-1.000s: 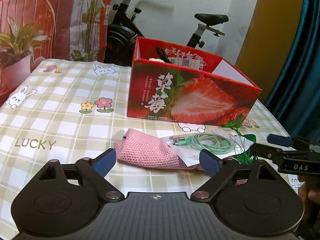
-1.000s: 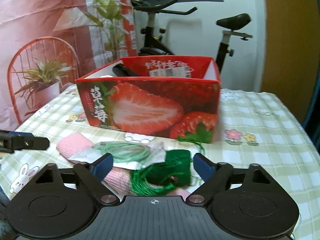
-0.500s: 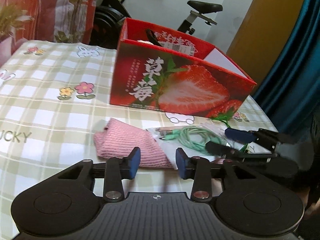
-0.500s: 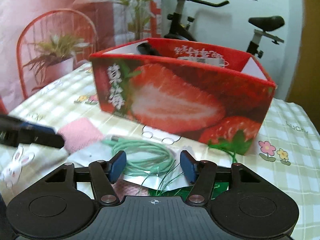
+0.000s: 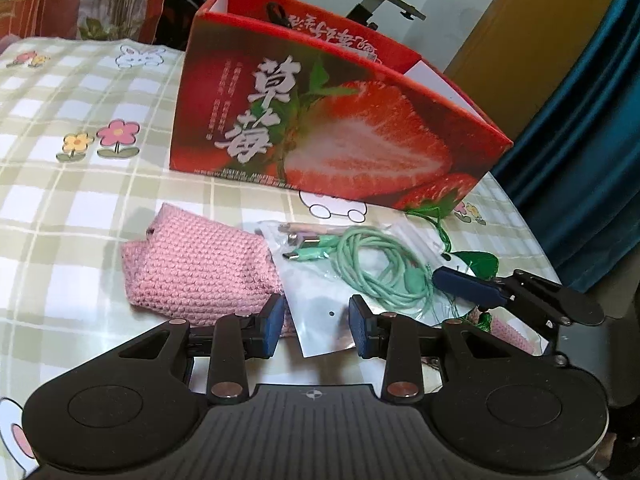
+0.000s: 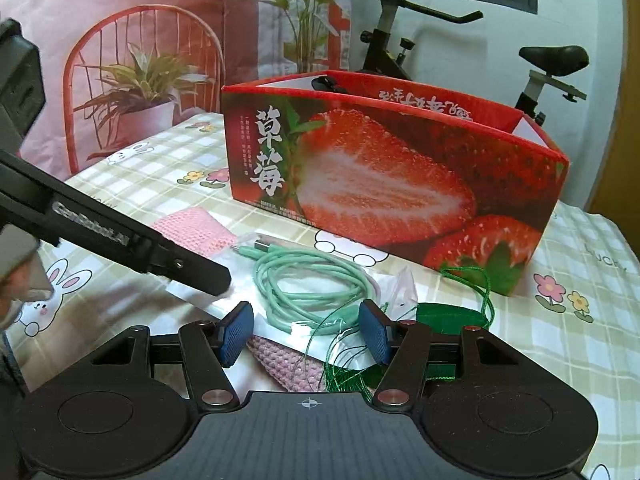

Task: Organize soft objects
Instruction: 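Grasp the clear cable bag with the left gripper while the right gripper grasps it too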

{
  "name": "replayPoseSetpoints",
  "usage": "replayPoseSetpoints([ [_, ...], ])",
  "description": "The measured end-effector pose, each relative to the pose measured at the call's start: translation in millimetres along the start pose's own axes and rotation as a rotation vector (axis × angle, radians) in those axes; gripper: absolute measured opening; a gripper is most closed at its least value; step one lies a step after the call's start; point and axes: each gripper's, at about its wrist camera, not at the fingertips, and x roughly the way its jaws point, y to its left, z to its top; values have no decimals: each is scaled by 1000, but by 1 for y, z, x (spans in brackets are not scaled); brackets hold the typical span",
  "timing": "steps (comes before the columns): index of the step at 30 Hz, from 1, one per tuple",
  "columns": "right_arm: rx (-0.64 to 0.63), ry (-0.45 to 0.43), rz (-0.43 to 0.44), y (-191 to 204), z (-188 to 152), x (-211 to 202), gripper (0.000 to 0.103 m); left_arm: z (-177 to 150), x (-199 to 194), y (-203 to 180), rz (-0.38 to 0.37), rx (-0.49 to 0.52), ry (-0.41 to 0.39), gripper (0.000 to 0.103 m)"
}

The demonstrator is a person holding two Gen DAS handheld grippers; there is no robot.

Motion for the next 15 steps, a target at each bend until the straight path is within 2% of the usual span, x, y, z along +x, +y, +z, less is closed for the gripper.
replayPoseSetpoints([
  [6, 40, -23, 3, -5, 3, -7, 53, -6, 6, 6, -9, -2, -13, 38],
  [10, 93, -68, -31, -16, 9, -16, 58, -6, 7, 5, -7, 2, -17, 38],
  [15, 166, -44, -40, -35, 13, -7, 58, -5, 7, 4, -3, 4, -17, 38],
])
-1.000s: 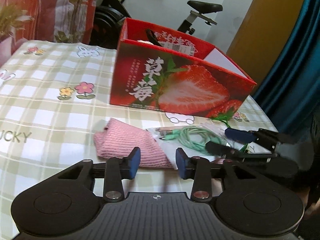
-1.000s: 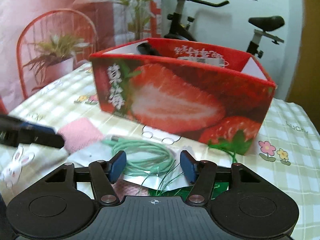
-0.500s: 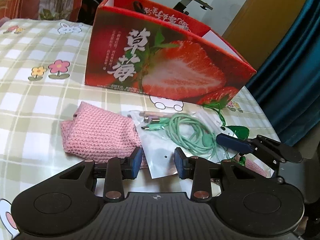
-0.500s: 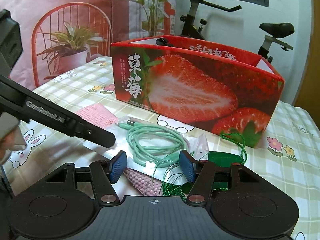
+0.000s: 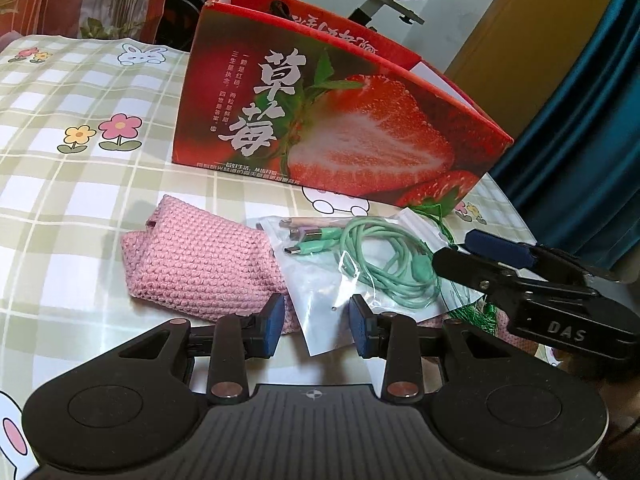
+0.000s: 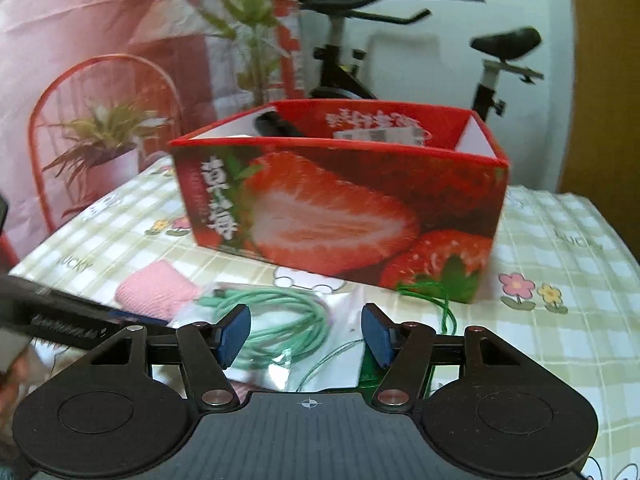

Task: Organize soft objects
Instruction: 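Grasp the clear cable bag with the left gripper while the right gripper grasps it too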

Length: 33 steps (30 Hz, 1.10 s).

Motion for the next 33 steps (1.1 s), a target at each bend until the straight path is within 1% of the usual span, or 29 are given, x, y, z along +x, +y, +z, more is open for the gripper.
replayPoseSetpoints([
  [4, -68, 18, -4, 7, -5, 3, 57, 0, -3, 0, 0, -1, 2, 38],
  [12, -78, 25, 3, 11, -8, 1, 55, 3, -4, 2, -14, -29, 15, 38],
  [15, -79, 26, 4, 11, -8, 0, 55, 3, -5, -1, -13, -14, 24, 38],
  [16, -79, 26, 4, 11, -8, 0, 55, 3, -5, -3, -12, -5, 24, 37],
  [17, -79, 26, 4, 12, -8, 0, 55, 3, -7, -4, -13, 3, 23, 30],
  [18, -78, 26, 3, 12, -8, 0, 55, 3, -8, -5, -7, 11, 19, 26],
  [20, -80, 25, 3, 11, -8, 0, 55, 3, -12, -6, -21, 13, 4, 13],
  [22, -76, 22, 6, 11, -8, -2, 55, 3, -17, -8, -21, 25, -8, 10],
  [25, -59, 12, 16, 10, -8, -8, 55, 4, -27, -12, -15, 49, -22, 10],
  [30, -33, 4, 21, 9, -7, -18, 54, 4, -44, -10, -5, 43, -31, 10],
  [33, -23, 3, 27, 9, -8, -22, 54, 1, -53, -3, 3, 22, -30, 10],
])
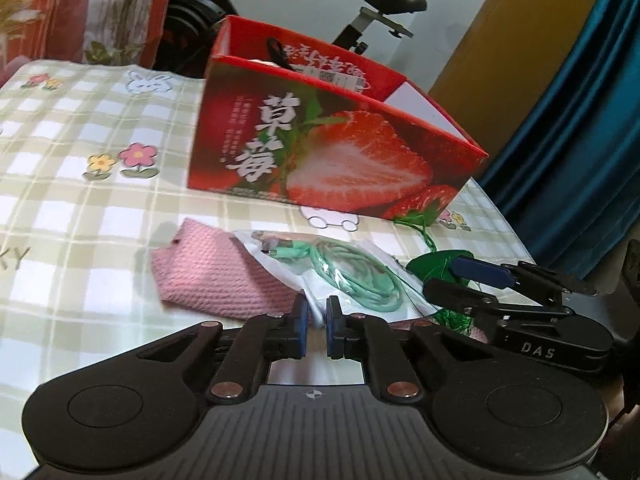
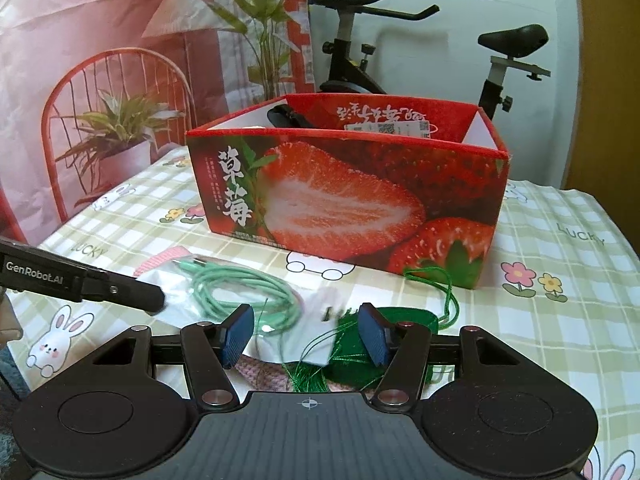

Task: Organize soft objects
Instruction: 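Grasp the clear cable bag with the left gripper while the right gripper grasps it too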

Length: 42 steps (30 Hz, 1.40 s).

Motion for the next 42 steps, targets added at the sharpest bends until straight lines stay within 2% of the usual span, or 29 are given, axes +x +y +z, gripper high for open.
replayPoseSetpoints([
  [8, -5, 14, -6, 3, -2, 0, 53, -11, 6, 23, 29, -96, 35, 10],
  [14, -1, -7, 14, 6, 2, -2, 52, -20, 17, 34, 33, -144, 63, 10],
  [19, -5, 19, 61, 11, 7, 10, 52, -20, 19, 34, 32, -133, 56, 10],
  [25, 63, 74, 106, 7, 9, 33, 50, -22, 18, 32, 30, -133, 49, 10],
  [26, 71, 79, 116, 7, 9, 35, 47, -23, 17, 32, 31, -133, 49, 10],
  [27, 71, 84, 131, 8, 9, 37, 36, -23, 17, 32, 31, -132, 49, 10],
  [30, 25, 79, 136, 16, 7, 35, 27, -22, 17, 31, 34, -128, 52, 10],
  [31, 18, 79, 138, 17, 7, 34, 23, -21, 17, 30, 33, -130, 55, 14],
  [33, 16, 75, 140, 18, 6, 32, 20, -17, 14, 31, 40, -137, 41, 34],
  [34, 17, 74, 142, 17, 6, 31, 18, -15, 12, 31, 44, -135, 30, 53],
  [35, 16, 73, 143, 17, 6, 30, 18, -12, 9, 31, 48, -131, 13, 56],
  [38, 1, 69, 141, 19, 5, 28, 18, -3, 10, 30, 37, -116, 1, 56],
  [42, 1, 70, 144, 20, 5, 29, 18, 0, 24, 28, 32, -106, 36, 55],
])
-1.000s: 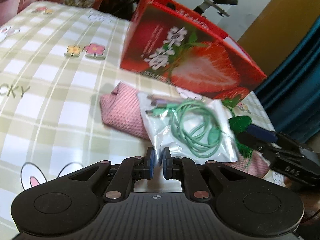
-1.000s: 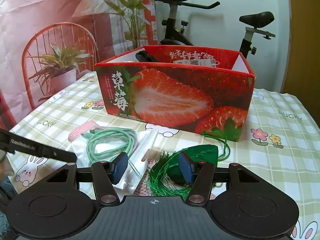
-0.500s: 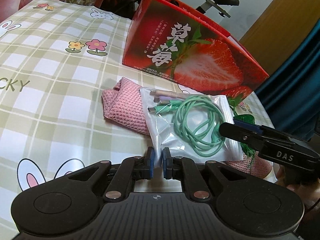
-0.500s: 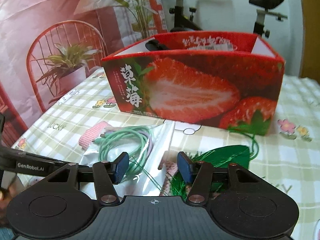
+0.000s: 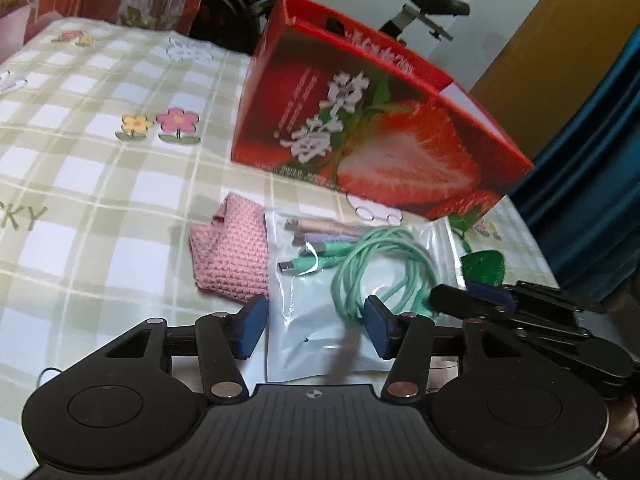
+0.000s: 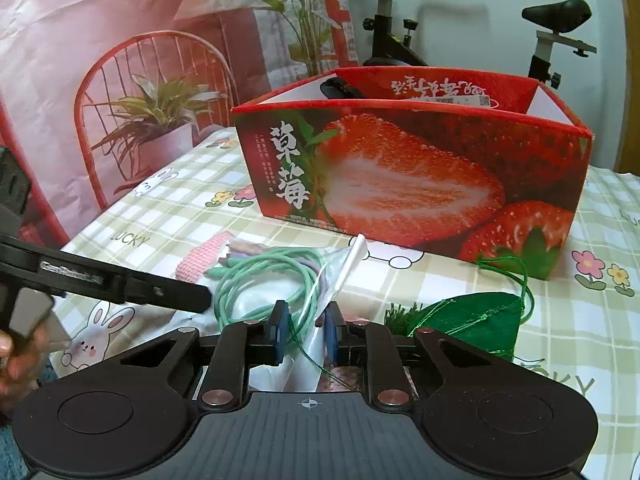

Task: Organize soft objects
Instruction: 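Grasp the clear cable bag with the left gripper while the right gripper grasps it too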

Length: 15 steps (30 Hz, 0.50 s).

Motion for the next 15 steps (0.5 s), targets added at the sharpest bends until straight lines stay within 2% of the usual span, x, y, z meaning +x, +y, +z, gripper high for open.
replayPoseSetpoints([
  [4, -6, 0, 1, 2, -2, -2, 17, -1, 2, 3, -9, -22, -4, 53],
  [9, -7, -5, -5, 3, -3, -4, 17, -8, -2, 1, -16, -10, -6, 28],
  [10, -8, -7, -10, 3, -3, -5, 18, -9, -2, 1, -5, 0, -2, 18],
  [15, 1, 19, 4, 0, 9, 0, 24, -13, -2, 9, -14, -32, -6, 17],
])
